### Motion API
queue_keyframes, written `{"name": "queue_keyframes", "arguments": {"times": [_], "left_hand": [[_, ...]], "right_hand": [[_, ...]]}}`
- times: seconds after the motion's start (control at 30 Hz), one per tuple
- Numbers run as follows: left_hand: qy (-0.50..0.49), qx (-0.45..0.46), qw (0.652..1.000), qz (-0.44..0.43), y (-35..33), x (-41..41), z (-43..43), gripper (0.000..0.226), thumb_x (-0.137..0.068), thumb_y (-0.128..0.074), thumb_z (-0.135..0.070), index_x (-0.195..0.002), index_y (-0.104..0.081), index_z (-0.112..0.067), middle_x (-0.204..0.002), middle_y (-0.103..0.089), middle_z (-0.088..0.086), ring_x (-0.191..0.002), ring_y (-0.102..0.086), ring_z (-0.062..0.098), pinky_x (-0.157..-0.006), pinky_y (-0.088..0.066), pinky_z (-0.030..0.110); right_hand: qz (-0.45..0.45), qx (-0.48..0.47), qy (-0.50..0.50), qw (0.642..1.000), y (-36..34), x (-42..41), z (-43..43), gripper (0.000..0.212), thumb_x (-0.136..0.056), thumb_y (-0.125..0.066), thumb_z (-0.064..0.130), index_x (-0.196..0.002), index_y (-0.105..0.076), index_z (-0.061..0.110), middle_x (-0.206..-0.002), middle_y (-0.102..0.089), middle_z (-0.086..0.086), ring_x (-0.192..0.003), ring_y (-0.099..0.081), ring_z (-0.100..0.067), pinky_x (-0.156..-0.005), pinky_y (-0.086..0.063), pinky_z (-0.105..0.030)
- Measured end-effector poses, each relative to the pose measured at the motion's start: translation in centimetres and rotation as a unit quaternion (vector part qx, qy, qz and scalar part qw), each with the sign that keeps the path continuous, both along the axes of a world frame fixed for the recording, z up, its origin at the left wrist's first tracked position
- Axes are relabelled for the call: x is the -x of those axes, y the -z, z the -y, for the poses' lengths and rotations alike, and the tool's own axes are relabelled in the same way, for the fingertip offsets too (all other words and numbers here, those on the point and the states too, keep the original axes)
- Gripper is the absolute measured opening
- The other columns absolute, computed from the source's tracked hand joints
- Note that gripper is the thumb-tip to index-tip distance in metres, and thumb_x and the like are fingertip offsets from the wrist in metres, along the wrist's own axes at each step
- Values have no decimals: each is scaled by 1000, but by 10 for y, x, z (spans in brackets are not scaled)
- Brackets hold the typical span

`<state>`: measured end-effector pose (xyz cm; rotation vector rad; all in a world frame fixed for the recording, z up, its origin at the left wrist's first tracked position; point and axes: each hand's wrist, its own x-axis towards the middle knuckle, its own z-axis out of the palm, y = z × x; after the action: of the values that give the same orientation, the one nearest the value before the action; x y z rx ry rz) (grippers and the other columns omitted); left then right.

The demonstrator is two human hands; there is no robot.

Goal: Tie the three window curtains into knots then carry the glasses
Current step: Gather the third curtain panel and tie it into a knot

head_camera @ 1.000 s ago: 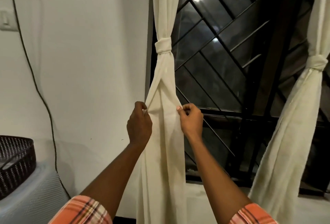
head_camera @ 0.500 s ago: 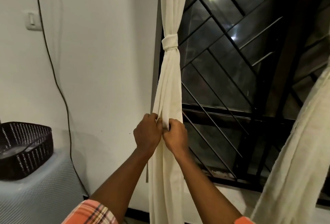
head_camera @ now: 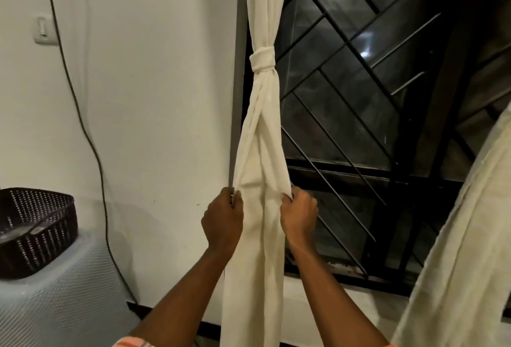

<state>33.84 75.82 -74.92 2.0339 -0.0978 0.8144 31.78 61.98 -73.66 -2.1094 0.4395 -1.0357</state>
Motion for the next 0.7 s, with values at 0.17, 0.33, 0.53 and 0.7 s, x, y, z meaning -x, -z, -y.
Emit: {"name": "queue_keyframes", "arguments": {"times": [0.17,0.33,0.53,0.7], "left_hand": [[149,-11,988,43,26,20,29,27,-95,-55,-27,-119,-62,-16,-103,-67,-7,-82,-61,4,-71,-41,11],[281,-11,959,41,35,20,23,15,-89,-61,-14,-104,-64,-15,-91,-59,-10,-75,-58,4,-72,-55,24],[132,77,984,89,38,11,-2,59,-77,-67,-9,-132,-48,-18,-134,-42,3,-122,-43,18,-96,-44,29],[197,76,977,-29,27,-2,-16,41,-88,-64,-35,-125,-50,-26,-97,-63,-11,-89,-63,10,-70,-46,22]], "right_hand": [[18,-17,-126,992,5,0,-13,34,-97,-53,28,-71,-60,7,-63,-60,0,-59,-57,-11,-57,-44,-30],[6,-83,-166,983,13,11,-28,56,-89,-54,57,-74,-58,3,-66,-62,-11,-61,-62,-18,-59,-50,-35],[3,-65,-122,990,14,16,-20,16,-93,-60,20,-101,-69,11,-90,-71,0,-82,-67,-13,-77,-57,-39],[-4,-79,-143,987,16,14,-28,22,-89,-66,18,-110,-69,10,-100,-72,0,-88,-69,-12,-79,-58,-36]]}}
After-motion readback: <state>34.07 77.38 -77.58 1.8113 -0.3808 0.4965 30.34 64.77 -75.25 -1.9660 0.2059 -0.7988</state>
